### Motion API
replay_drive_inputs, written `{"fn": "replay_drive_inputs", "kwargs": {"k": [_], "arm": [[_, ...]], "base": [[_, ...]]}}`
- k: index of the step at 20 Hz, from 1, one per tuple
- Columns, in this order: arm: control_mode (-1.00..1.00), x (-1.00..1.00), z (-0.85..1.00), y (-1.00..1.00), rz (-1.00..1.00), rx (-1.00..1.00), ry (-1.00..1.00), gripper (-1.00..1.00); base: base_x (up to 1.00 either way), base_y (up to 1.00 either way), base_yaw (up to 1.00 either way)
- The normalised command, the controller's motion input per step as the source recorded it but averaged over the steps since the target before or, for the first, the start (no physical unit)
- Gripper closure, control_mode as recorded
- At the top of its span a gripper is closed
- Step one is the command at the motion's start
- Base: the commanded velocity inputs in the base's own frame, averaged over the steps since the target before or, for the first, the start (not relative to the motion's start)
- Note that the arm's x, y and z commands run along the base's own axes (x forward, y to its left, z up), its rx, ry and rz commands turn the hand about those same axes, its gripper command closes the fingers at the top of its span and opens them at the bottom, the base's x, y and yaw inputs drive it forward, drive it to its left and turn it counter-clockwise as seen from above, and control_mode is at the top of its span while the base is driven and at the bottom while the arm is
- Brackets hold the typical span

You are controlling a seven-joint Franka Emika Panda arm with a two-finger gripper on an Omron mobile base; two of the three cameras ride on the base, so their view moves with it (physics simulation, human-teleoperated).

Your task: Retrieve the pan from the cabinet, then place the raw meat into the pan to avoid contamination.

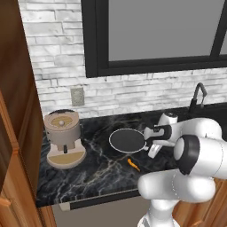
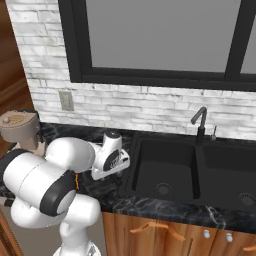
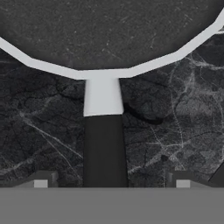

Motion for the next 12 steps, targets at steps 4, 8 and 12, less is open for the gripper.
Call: {"fn": "replay_drive_inputs", "kwargs": {"k": [4,8,12], "arm": [[-1.0,0.0,0.36,0.0,0.0,-0.04,0.07,-1.0],[-1.0,-0.03,0.68,-0.01,0.0,0.0,0.09,-1.0],[-1.0,-0.05,0.82,0.02,-0.02,0.0,0.07,-1.0]], "base": [[0.0,0.0,0.0],[0.0,0.0,0.0],[0.0,0.0,0.0]]}}
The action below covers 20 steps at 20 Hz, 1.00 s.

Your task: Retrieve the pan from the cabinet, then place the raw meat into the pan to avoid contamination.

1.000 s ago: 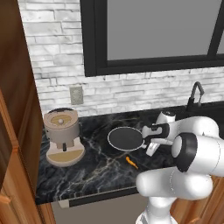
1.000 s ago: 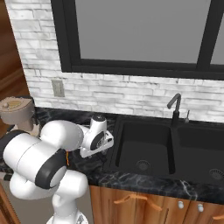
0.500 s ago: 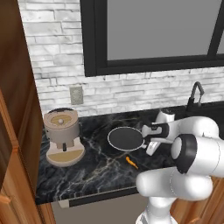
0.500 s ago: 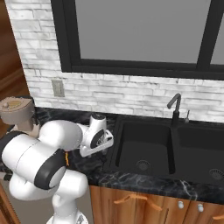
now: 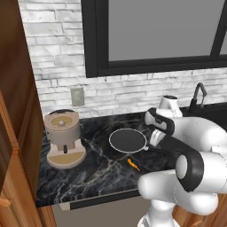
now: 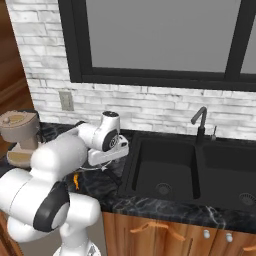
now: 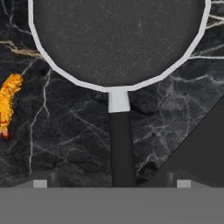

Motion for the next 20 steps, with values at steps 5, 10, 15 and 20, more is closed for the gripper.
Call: {"fn": "replay_drive_inputs", "kwargs": {"k": [5,10,15,20], "arm": [[-1.0,-0.16,0.74,0.45,-0.1,0.0,0.09,-1.0],[-1.0,-0.29,0.51,0.65,-0.18,0.0,0.07,-1.0],[-1.0,-0.11,0.06,0.57,-0.15,-0.01,0.14,-1.0],[-1.0,0.0,-0.18,0.24,-0.14,0.0,0.09,-1.0]], "base": [[0.0,0.0,0.0],[0.0,0.0,0.0],[0.0,0.0,0.0],[0.0,0.0,0.0]]}}
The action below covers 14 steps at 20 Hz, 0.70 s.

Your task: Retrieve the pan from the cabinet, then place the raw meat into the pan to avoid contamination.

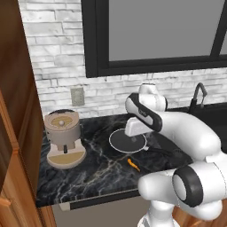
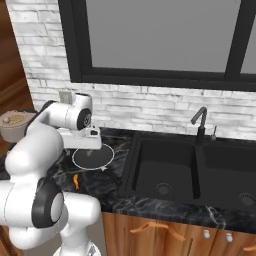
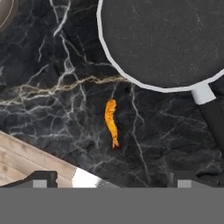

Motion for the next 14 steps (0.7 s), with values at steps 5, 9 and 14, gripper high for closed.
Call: {"fn": "replay_drive_inputs", "kwargs": {"k": [5,9,14], "arm": [[-1.0,0.0,-0.29,0.0,-0.05,0.0,0.02,-1.0],[-1.0,0.0,-0.25,0.0,0.0,0.0,0.01,-1.0],[-1.0,0.03,-0.09,0.0,0.0,-0.02,0.0,-1.0]], "base": [[0.0,0.0,0.0],[0.0,0.0,0.0],[0.0,0.0,0.0]]}}
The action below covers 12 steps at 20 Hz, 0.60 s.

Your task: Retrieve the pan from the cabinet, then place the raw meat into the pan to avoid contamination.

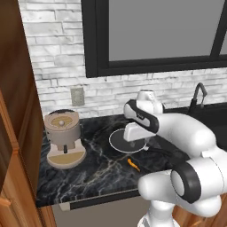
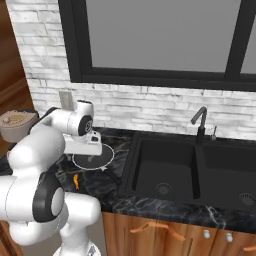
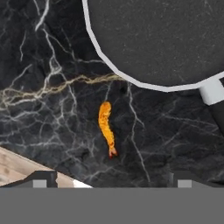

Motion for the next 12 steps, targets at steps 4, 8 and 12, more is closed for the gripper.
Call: {"fn": "replay_drive_inputs", "kwargs": {"k": [4,8,12], "arm": [[-1.0,0.0,-0.38,0.0,0.0,-0.04,-0.05,-1.0],[-1.0,0.0,-0.48,0.05,-0.01,-0.01,-0.01,-1.0],[-1.0,0.0,-0.27,0.01,0.0,0.0,0.0,-1.0]], "base": [[0.0,0.0,0.0],[0.0,0.0,0.0],[0.0,0.0,0.0]]}}
